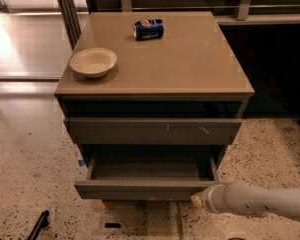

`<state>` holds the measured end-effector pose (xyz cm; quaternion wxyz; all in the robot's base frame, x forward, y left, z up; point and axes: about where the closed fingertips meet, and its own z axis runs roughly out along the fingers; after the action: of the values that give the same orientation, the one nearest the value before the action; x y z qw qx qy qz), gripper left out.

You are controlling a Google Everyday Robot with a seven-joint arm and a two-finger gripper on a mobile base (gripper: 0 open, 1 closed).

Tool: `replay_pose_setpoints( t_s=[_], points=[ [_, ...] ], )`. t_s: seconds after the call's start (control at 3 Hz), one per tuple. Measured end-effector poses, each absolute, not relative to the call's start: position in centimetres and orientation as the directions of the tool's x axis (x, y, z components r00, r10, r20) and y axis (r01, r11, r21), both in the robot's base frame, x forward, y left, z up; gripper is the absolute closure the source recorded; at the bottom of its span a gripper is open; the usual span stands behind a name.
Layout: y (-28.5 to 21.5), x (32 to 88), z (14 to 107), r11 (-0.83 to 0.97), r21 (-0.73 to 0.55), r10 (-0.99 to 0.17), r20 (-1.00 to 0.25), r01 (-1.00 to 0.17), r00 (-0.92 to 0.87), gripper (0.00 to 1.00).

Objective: Close middle drawer

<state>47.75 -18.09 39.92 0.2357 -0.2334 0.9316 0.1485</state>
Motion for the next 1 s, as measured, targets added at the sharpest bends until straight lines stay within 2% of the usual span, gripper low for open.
replay_pose_setpoints(
  t_s=[0.33,0.67,1.0],
  points=[
    [-18.1,50.0,40.9,0.802,0.182,-0.415,-0.516,-0.569,-0.75,1.0],
    [-18.1,50.0,40.9,0.802,0.182,-0.415,-0.516,-0.569,-0.75,1.0],
    [-19.2,51.4,39.6,0.845,0.158,-0.365,-0.528,-0.511,-0.766,1.0]
  ],
)
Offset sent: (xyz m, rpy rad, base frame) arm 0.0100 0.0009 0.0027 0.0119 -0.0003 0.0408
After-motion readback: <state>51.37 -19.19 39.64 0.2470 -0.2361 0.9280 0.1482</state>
